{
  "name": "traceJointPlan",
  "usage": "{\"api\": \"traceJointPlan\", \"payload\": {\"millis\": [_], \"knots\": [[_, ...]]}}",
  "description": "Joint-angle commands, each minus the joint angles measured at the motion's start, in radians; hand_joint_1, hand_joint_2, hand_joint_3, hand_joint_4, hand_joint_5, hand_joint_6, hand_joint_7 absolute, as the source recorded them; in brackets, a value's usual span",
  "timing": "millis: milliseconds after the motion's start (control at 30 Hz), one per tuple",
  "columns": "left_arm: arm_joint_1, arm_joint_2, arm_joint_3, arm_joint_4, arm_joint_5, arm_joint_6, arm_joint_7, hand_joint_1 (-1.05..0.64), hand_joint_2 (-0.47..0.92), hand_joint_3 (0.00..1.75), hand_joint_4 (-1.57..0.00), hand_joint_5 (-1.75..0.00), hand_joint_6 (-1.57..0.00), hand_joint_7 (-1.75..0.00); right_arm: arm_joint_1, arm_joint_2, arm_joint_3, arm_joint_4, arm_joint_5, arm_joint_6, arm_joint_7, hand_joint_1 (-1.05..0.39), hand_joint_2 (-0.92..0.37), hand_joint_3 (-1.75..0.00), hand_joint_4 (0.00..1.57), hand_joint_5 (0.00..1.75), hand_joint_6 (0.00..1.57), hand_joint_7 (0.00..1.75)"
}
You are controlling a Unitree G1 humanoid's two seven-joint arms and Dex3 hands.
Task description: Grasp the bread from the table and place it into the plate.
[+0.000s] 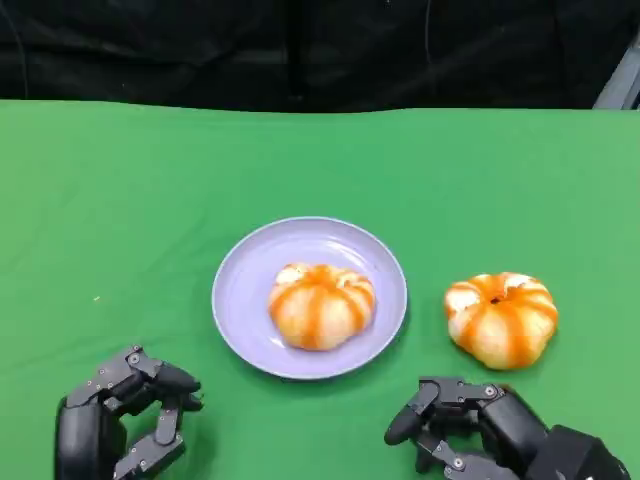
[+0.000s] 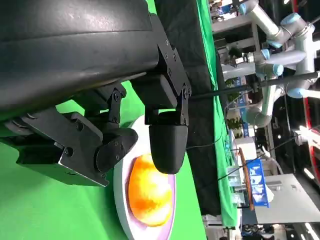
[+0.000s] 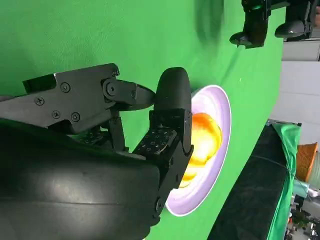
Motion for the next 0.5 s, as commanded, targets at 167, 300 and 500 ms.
{"api": "traceJointPlan", "payload": {"millis": [167, 300, 500], "knots": [[0.008, 0.02, 0.001, 0.008, 0.0, -0.015, 0.013, 0.12, 0.64, 0.96, -0.9, -1.51, -0.91, -1.22, 0.005, -0.009, -0.003, -0.003, 0.008, -0.006, -0.004, -0.12, -0.92, -0.47, 0.67, 1.5, 0.8, 0.96], [0.008, 0.02, 0.001, 0.008, 0.0, -0.015, 0.014, 0.12, 0.64, 0.96, -0.9, -1.51, -0.91, -1.22, 0.005, -0.009, -0.003, -0.003, 0.008, -0.006, -0.004, -0.12, -0.92, -0.47, 0.67, 1.5, 0.8, 0.96], [0.008, 0.021, 0.001, 0.008, 0.0, -0.016, 0.014, 0.12, 0.64, 0.96, -0.9, -1.51, -0.91, -1.22, 0.005, -0.009, -0.003, -0.003, 0.008, -0.006, -0.004, -0.12, -0.92, -0.47, 0.67, 1.5, 0.8, 0.96]]}}
